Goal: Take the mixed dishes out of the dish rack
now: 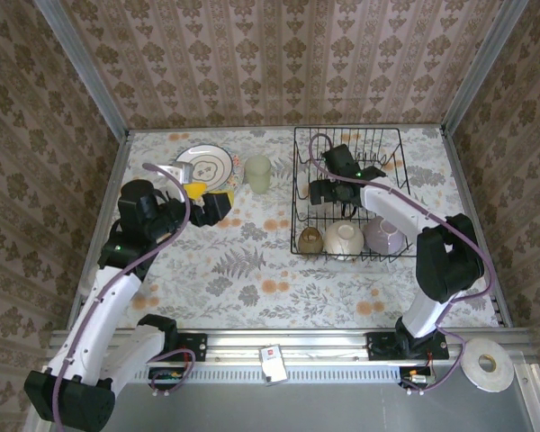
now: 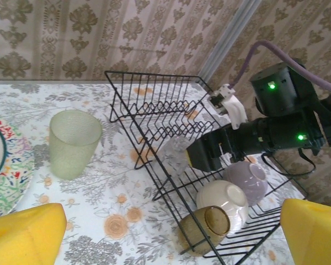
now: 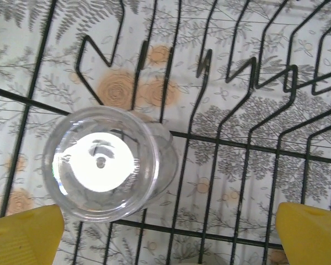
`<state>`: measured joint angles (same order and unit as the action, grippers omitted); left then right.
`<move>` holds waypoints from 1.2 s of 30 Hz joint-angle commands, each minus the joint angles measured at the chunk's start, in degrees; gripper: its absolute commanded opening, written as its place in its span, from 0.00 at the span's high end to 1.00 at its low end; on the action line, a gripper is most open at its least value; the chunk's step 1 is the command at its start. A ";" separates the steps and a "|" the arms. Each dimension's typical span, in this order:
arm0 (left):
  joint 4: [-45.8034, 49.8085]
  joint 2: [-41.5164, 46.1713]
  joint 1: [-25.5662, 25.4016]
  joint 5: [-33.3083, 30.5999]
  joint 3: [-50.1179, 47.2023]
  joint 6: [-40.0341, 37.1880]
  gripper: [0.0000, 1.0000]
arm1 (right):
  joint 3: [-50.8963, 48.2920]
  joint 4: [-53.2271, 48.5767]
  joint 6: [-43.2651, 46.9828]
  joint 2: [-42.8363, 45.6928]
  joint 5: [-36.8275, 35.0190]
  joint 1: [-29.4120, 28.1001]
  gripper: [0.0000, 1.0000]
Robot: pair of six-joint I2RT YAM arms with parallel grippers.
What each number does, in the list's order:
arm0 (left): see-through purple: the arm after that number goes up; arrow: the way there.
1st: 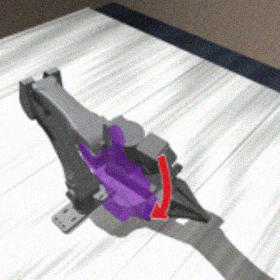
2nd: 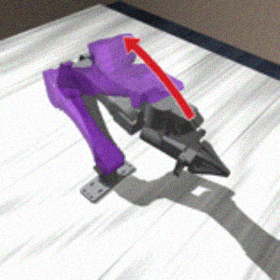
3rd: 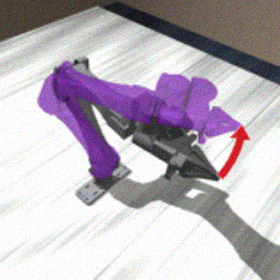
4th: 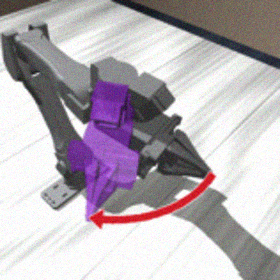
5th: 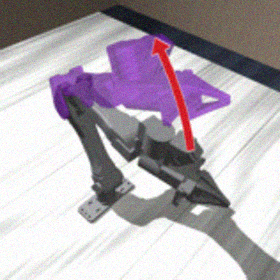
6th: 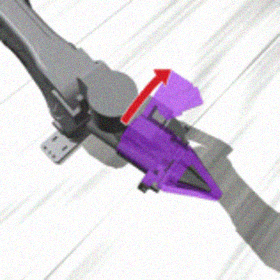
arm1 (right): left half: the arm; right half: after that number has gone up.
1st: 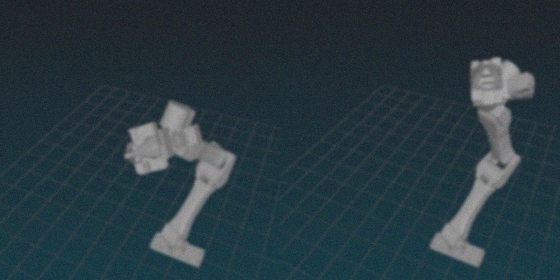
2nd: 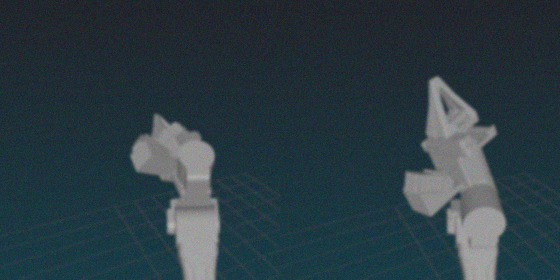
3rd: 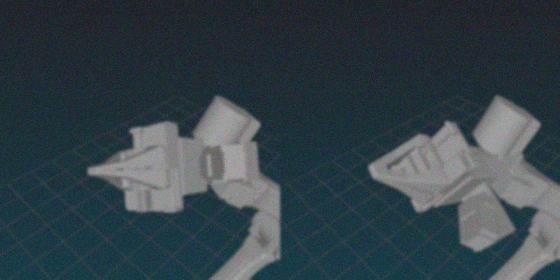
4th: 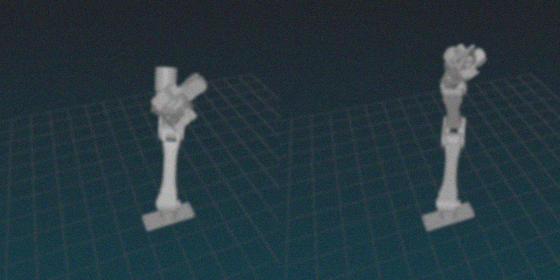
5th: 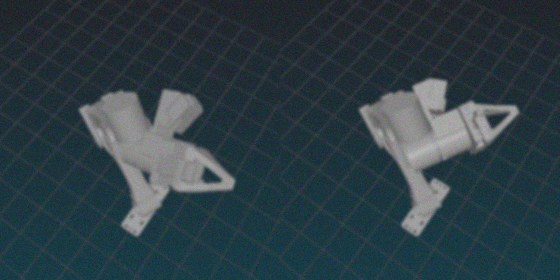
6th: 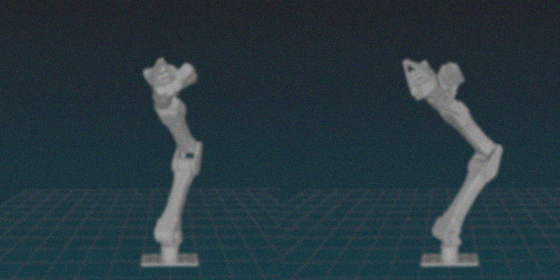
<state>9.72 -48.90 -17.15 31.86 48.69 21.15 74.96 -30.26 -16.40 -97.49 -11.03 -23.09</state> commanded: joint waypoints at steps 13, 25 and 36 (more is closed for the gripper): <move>-1.84 1.60 0.46 3.21 -0.96 1.26 0.00 | 9.20 -2.64 -4.23 -7.34 5.29 0.00 0.00; -10.66 1.39 0.60 16.95 -3.33 5.95 0.00 | 11.33 -3.75 -5.33 -11.27 3.92 -0.03 0.14; -12.13 1.05 0.49 19.83 -4.30 6.63 0.00 | 11.91 -4.12 -5.52 -12.63 2.59 -0.50 0.25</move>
<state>-0.12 -48.27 -17.08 49.84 44.95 27.03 84.84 -32.56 -21.28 -108.66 -6.90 -23.16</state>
